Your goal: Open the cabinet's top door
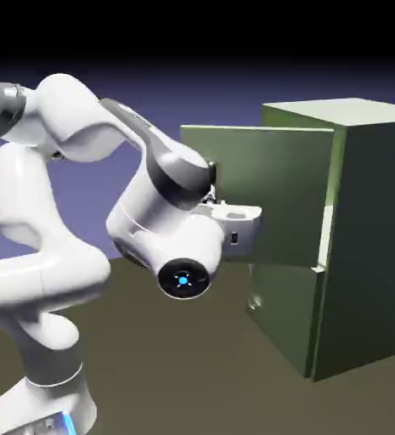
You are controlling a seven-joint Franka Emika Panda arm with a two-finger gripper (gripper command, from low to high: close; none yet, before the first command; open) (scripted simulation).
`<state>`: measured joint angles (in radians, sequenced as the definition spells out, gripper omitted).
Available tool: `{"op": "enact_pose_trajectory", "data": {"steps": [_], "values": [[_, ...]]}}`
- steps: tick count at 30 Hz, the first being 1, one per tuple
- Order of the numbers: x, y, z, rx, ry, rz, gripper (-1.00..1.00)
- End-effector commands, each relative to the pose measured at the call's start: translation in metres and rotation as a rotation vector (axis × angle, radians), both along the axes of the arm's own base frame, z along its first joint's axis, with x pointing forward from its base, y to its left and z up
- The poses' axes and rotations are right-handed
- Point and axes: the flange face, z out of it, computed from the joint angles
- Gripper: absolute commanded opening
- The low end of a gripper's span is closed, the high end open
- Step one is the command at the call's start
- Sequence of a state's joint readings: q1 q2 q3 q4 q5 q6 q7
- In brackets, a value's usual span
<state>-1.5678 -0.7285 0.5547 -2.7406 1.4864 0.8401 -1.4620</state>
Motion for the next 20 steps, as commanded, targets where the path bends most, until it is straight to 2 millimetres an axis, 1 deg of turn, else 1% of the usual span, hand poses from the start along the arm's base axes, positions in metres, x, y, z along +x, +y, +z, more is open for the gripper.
{"op": "enact_pose_trajectory", "data": {"steps": [1,9,16,17,18,19,20], "values": [[0.001,-0.006,0.0,0.0,0.0,0.022,-1.0],[0.012,-0.056,0.0,0.0,0.0,0.214,-1.0],[0.03,-0.1,0.0,0.0,0.0,0.394,-1.0],[0.032,-0.103,0.0,0.0,0.0,0.409,-1.0],[0.032,-0.103,0.0,0.0,0.0,0.409,1.0],[0.032,-0.103,0.0,0.0,0.0,0.409,1.0],[0.032,-0.116,0.001,0.001,0.0,0.411,1.0]]}}
